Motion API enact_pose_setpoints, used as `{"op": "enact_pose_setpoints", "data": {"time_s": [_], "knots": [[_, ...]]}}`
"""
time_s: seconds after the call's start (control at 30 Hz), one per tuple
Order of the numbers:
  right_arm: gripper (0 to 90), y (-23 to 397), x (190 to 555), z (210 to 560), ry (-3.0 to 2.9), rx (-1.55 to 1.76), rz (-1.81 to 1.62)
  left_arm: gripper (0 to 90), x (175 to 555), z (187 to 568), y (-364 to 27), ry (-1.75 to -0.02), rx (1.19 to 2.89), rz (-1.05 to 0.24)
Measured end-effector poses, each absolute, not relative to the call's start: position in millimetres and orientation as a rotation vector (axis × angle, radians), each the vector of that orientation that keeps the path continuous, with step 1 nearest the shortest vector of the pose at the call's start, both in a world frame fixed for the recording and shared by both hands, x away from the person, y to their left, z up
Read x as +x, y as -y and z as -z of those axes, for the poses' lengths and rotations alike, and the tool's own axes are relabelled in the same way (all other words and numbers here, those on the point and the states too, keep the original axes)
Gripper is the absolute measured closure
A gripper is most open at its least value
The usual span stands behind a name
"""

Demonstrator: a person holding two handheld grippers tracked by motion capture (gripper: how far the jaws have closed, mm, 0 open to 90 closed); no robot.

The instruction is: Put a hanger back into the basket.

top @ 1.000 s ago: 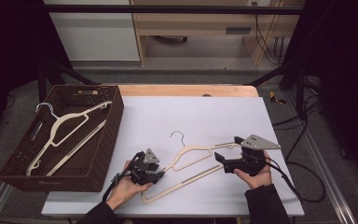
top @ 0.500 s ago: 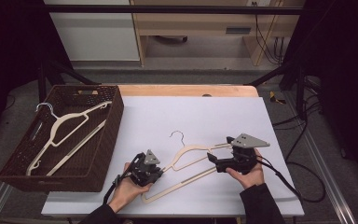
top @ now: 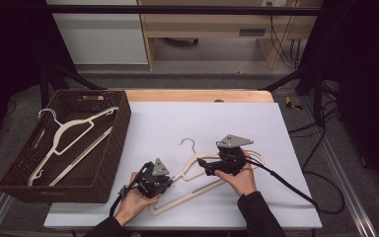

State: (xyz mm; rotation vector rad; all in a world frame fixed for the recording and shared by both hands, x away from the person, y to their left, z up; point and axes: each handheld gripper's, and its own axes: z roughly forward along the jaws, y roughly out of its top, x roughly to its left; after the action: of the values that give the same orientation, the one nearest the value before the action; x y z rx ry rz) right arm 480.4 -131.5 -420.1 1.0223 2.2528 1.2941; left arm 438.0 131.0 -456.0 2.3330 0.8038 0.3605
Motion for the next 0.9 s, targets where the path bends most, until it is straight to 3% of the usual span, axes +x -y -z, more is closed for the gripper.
{"op": "enact_pose_setpoints", "data": {"time_s": [0.6,0.9], "knots": [[26.0,94,523,448,-2.285,1.186,-1.214,79.2,426,437,-130,-0.762,2.304,-0.444],[41.1,87,532,455,-2.304,1.226,-1.174,79.2,424,436,-128,-0.755,2.308,-0.46]]}}
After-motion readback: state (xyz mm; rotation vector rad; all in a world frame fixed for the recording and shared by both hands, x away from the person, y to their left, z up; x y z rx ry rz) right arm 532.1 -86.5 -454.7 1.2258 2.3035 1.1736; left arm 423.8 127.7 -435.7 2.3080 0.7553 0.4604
